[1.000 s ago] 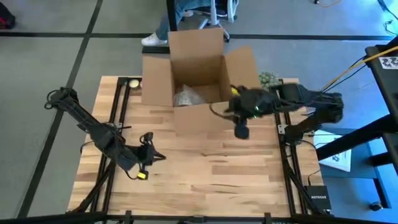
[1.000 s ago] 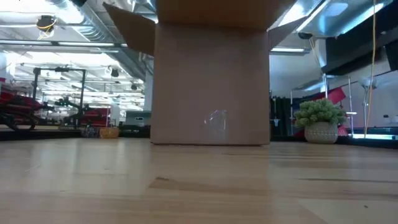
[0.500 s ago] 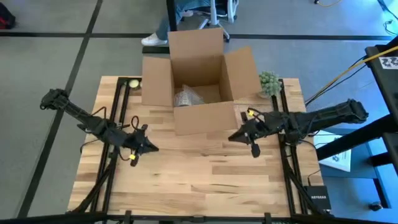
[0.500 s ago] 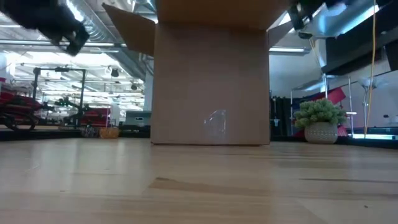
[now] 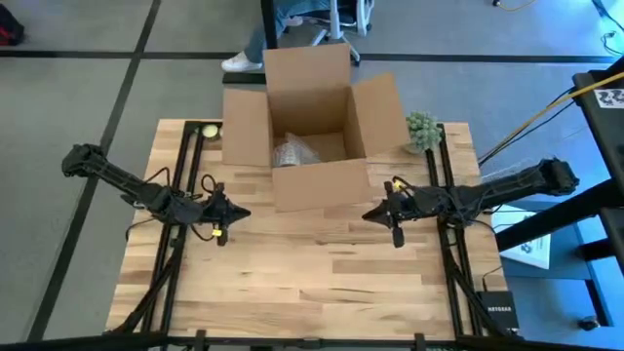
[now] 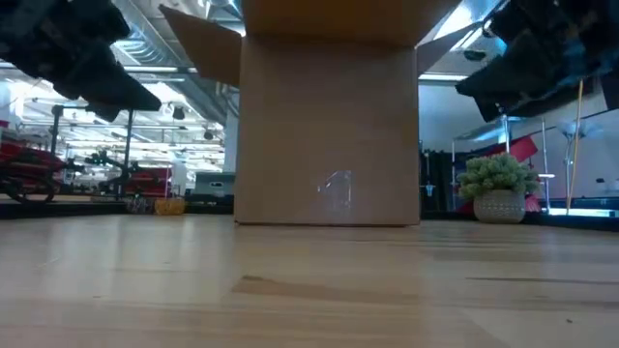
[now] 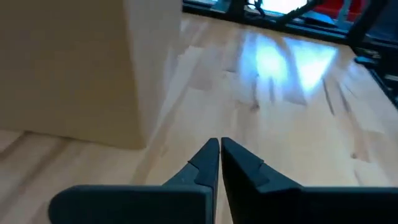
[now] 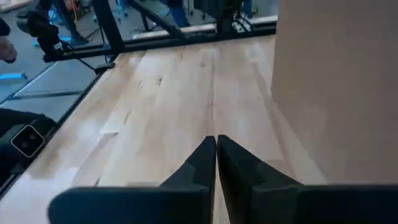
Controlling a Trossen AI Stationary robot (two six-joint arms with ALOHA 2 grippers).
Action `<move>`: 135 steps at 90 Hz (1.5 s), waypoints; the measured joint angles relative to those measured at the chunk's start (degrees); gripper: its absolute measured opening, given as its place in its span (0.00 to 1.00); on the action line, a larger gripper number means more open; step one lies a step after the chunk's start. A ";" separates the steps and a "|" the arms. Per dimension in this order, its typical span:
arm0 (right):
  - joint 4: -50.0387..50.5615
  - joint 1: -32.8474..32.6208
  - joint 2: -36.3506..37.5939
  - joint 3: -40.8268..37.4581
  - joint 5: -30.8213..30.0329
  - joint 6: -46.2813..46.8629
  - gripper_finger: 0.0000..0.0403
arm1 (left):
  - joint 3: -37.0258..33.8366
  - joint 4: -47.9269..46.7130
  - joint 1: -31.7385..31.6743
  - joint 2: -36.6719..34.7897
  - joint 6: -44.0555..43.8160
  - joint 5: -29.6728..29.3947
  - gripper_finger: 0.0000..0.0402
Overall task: Wrap mug
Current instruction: Return to Home Position
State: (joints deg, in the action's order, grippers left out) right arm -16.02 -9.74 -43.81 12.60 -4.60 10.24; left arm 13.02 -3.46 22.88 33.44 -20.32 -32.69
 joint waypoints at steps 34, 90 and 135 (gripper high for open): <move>-0.03 0.02 26.57 -10.86 -6.38 -3.05 0.00 | -8.39 2.46 -3.15 -17.50 3.90 2.87 0.00; 14.16 0.02 42.30 -12.11 -2.51 -8.92 0.00 | -12.48 5.31 -21.05 -28.79 11.28 24.75 0.00; 14.36 0.02 42.20 -12.11 -1.81 -9.07 0.00 | -12.51 4.33 -27.68 -33.23 12.23 33.74 0.00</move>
State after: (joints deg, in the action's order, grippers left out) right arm -1.66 -9.72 -1.61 0.49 -6.42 1.17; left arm 0.51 0.86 -4.80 0.21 -8.09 1.05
